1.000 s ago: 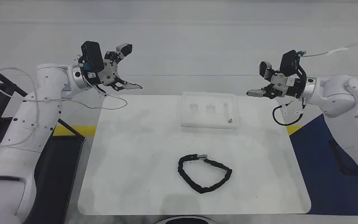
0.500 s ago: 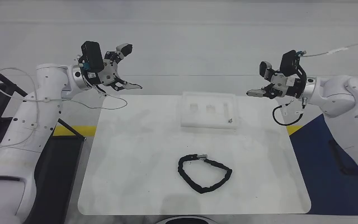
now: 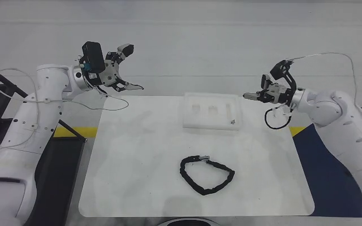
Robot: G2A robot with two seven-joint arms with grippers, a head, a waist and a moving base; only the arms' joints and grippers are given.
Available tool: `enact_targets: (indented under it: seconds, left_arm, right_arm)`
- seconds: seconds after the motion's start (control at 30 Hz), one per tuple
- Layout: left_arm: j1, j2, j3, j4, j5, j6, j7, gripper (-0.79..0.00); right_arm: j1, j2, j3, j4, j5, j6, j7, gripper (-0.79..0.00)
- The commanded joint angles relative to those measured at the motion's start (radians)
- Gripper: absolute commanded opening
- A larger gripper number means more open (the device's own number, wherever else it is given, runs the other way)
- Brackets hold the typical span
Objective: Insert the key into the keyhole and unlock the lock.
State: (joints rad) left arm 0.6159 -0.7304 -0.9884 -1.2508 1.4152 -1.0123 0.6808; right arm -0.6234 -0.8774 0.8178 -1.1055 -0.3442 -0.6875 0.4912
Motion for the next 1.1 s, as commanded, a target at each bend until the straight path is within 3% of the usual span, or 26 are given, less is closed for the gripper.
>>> enact_targets:
  seconds: [0.0, 0.2, 0.37, 0.6, 0.8, 1.07]
  left_arm:
    - [0.000, 0.000, 0.000, 0.000, 0.000, 0.000, 0.000, 0.000]
    - [0.000, 0.000, 0.000, 0.000, 0.000, 0.000, 0.000, 0.000]
    - [0.000, 0.000, 0.000, 0.000, 0.000, 0.000, 0.000, 0.000]
    - [0.000, 0.000, 0.000, 0.000, 0.000, 0.000, 0.000, 0.000]
    - [0.000, 0.000, 0.000, 0.000, 0.000, 0.000, 0.000, 0.000]
    - [0.000, 0.000, 0.000, 0.000, 0.000, 0.000, 0.000, 0.000]
  right_arm:
    - [0.016, -0.017, -0.026, 0.019, 0.048, 0.085, 0.066, 0.000]
    - [0.062, -0.085, -0.115, 0.105, 0.094, 0.361, 0.145, 0.000]
    - [0.100, -0.151, -0.204, 0.165, 0.083, 0.495, 0.210, 0.000]
    - [0.145, -0.239, -0.299, 0.282, 0.071, 0.577, 0.302, 0.000]
    - [0.154, -0.304, -0.327, 0.369, 0.139, 0.560, 0.336, 0.000]
    - [0.154, -0.310, -0.325, 0.382, 0.159, 0.555, 0.347, 0.000]
